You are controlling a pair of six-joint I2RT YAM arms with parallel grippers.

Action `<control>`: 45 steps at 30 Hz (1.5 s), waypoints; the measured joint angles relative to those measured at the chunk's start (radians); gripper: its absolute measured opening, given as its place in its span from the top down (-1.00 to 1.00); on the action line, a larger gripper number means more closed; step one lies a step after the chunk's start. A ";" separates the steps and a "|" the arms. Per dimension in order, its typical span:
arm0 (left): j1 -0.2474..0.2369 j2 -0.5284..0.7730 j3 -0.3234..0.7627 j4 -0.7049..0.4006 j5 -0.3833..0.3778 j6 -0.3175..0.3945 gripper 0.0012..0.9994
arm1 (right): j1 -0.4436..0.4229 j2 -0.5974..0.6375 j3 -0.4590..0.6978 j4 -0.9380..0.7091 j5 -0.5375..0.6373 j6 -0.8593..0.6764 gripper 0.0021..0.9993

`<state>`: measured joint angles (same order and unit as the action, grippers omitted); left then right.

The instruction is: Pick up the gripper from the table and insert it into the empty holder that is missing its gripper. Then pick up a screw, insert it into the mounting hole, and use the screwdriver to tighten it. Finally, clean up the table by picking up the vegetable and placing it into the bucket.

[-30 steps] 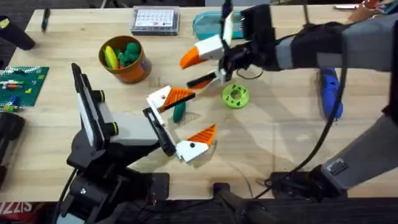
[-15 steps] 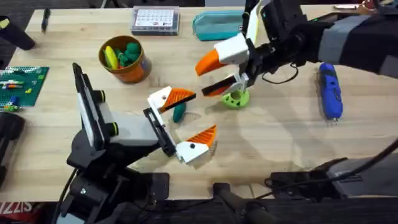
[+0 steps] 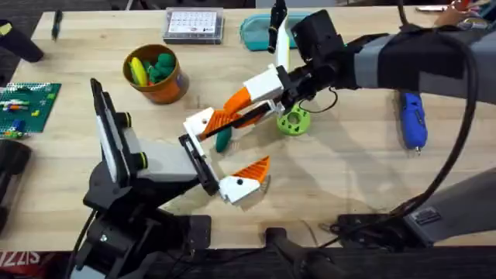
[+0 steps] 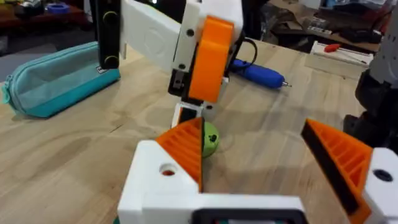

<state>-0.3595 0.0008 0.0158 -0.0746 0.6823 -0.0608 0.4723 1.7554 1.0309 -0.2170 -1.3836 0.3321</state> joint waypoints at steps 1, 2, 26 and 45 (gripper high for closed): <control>0.000 0.000 0.000 0.000 0.000 0.000 -0.98 | 0.000 0.000 0.000 0.008 -0.001 0.008 -0.72; 0.000 0.000 0.000 0.000 0.001 0.000 -0.98 | 0.000 0.000 0.000 0.011 -0.001 0.016 -0.65; 0.000 0.000 0.000 0.000 0.002 0.000 -0.98 | 0.001 0.000 0.000 0.026 -0.008 0.081 0.80; 0.003 0.000 0.000 0.001 -0.040 0.001 -0.98 | 0.022 0.000 -0.001 0.191 0.038 0.235 0.79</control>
<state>-0.3565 0.0008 0.0158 -0.0734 0.6425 -0.0597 0.4947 1.7554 1.0298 -0.0256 -1.3459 0.5672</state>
